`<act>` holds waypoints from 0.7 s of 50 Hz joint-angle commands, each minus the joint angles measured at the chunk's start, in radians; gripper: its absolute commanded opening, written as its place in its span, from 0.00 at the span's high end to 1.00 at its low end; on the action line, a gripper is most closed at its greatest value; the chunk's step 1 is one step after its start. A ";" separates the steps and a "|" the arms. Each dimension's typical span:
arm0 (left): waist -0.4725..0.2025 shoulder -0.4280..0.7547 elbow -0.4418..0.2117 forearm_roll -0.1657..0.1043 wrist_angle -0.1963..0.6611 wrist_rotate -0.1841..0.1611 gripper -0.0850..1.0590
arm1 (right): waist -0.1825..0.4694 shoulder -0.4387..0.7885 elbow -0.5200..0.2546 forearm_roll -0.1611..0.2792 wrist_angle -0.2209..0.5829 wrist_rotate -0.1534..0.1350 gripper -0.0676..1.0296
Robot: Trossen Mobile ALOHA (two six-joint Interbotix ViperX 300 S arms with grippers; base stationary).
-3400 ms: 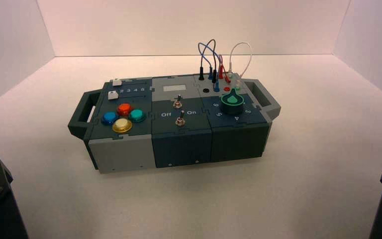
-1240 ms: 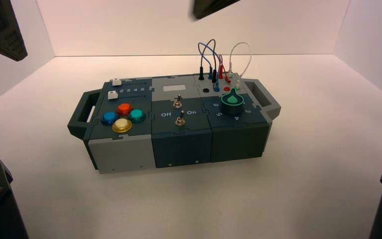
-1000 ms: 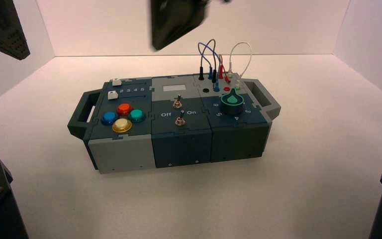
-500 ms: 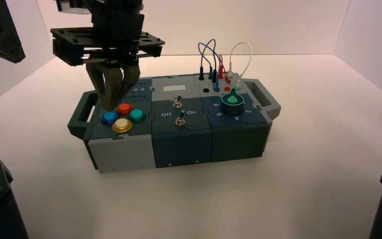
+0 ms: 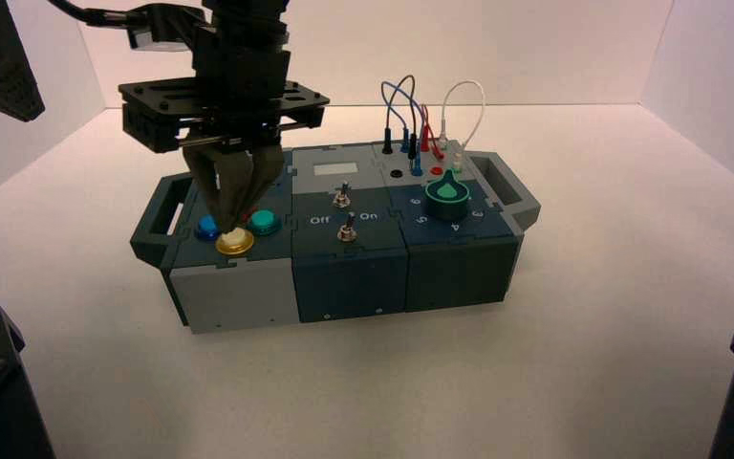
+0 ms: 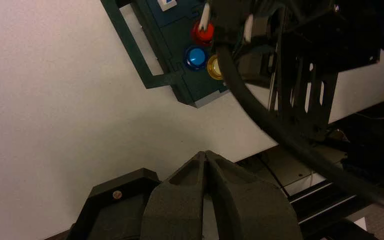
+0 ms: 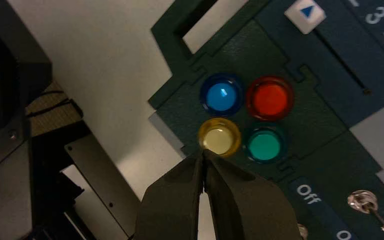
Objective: Push the yellow button with the right gripper.
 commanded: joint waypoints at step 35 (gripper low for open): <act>-0.003 0.034 -0.018 0.005 -0.002 0.002 0.95 | -0.032 -0.040 0.011 -0.006 -0.009 0.017 0.96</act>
